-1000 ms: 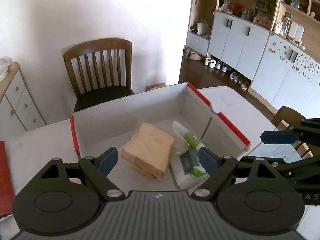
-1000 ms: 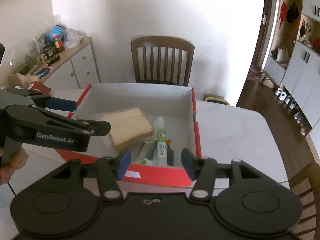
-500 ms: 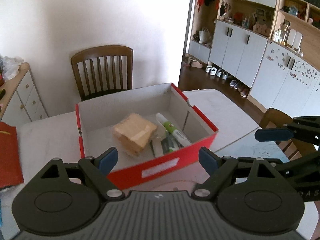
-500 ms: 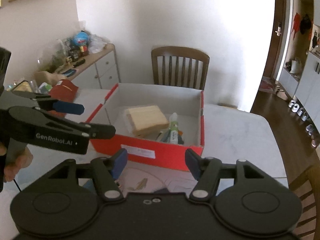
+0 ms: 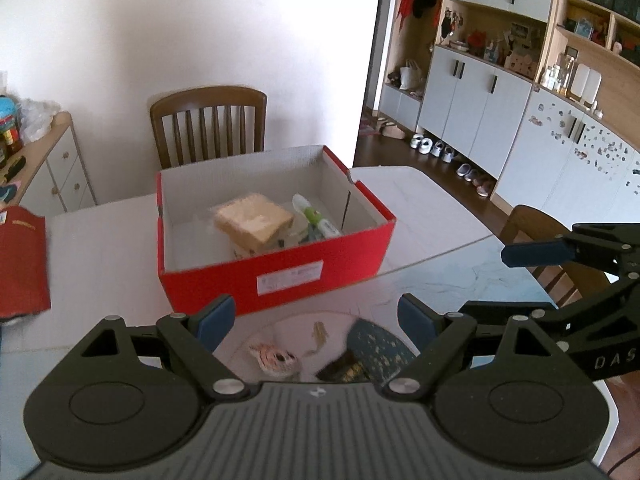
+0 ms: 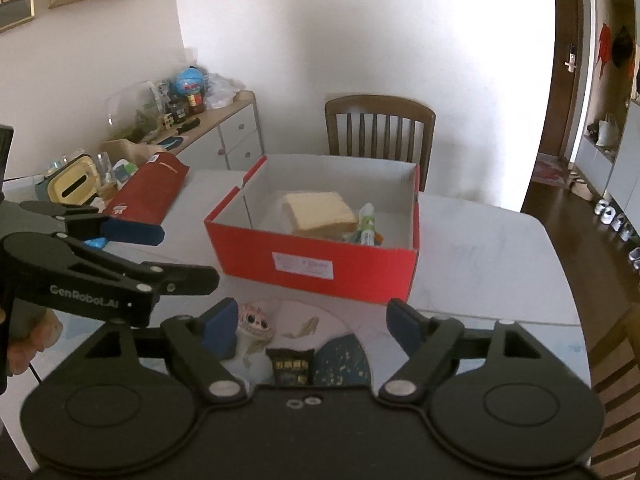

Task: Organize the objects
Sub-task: 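Open both grippers to drop the bread and glue stick, then withdraw, then grasp the white round container with the left gripper while the right grasps a snack packet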

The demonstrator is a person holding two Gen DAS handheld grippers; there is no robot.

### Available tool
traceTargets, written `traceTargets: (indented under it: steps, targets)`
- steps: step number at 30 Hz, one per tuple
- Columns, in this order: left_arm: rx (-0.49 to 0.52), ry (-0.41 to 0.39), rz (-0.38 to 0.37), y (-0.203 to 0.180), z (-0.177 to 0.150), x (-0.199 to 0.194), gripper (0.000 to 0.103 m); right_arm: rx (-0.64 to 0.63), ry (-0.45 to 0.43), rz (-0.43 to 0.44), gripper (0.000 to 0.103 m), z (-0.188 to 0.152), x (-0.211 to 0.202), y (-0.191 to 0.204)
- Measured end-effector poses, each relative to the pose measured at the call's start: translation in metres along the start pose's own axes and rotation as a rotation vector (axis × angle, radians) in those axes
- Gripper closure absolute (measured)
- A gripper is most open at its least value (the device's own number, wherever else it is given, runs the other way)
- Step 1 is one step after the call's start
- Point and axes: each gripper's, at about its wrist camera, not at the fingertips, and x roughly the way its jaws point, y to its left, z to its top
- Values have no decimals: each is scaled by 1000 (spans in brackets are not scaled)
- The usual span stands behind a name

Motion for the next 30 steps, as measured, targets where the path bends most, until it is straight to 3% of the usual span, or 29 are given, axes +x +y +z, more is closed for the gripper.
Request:
traceTargets:
  steps: [5, 9, 14, 23, 30]
  targets:
    - [-17, 10, -11, -3, -23, -10, 14, 7, 5, 11, 13, -18, -7, -3]
    - [-59, 8, -9, 0, -43, -15, 2, -1, 17, 8, 11, -34, -8, -4]
    - [-106, 33, -17, 4, -69, -14, 2, 3, 36, 9, 11, -52, -7, -5]
    - [-173, 33, 53, 24, -109, -6, 1, 21, 93, -25, 11, -78, 12, -4]
    - [-143, 75, 114, 54, -137, 19, 1, 67, 129, -55, 13, -89, 33, -6]
